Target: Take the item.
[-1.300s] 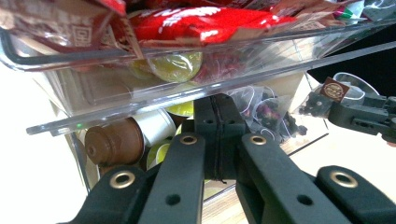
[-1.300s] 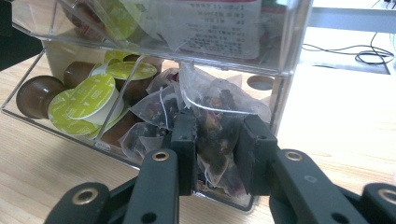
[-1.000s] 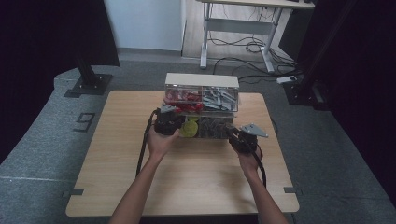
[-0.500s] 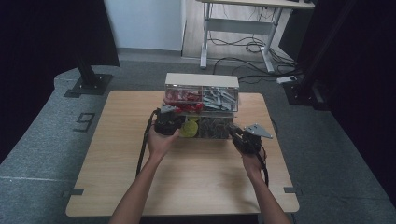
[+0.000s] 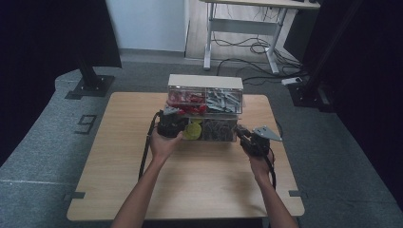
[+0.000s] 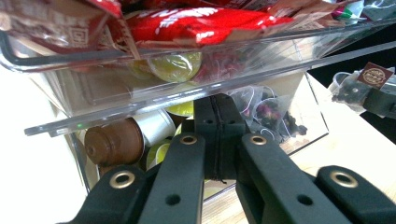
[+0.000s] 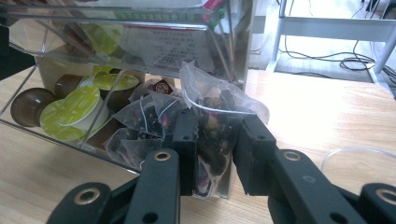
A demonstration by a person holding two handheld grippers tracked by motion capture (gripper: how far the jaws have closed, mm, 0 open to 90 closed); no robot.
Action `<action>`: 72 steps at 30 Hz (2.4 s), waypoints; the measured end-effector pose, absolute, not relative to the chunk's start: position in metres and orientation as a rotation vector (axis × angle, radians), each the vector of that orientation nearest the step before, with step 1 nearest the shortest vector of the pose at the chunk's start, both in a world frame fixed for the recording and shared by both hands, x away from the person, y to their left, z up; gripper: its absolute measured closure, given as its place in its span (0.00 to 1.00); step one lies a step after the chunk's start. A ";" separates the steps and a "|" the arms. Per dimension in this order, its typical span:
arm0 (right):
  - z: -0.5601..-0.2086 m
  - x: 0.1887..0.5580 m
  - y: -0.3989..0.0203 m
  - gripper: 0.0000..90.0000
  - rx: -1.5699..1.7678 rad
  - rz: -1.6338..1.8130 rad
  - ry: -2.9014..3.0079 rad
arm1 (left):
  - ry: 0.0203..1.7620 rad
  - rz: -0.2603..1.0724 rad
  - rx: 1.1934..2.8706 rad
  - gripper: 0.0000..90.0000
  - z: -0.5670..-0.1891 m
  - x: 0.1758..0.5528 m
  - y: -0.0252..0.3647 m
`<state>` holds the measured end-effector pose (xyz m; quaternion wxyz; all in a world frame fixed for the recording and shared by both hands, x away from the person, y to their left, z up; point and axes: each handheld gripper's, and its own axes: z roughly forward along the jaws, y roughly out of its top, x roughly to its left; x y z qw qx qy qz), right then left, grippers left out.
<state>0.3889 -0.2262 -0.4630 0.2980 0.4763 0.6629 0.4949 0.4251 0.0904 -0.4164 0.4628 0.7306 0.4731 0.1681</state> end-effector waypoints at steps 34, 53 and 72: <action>-0.457 0.388 -0.259 0.79 1.299 1.277 1.704 | 1.163 0.415 1.797 1.00 -0.416 0.425 0.090; -0.458 0.388 -0.270 0.79 1.321 1.259 1.686 | 1.162 0.416 1.799 1.00 -0.416 0.425 0.090; -0.457 0.391 -0.281 0.79 1.341 1.235 1.662 | 1.163 0.417 1.800 1.00 -0.416 0.424 0.090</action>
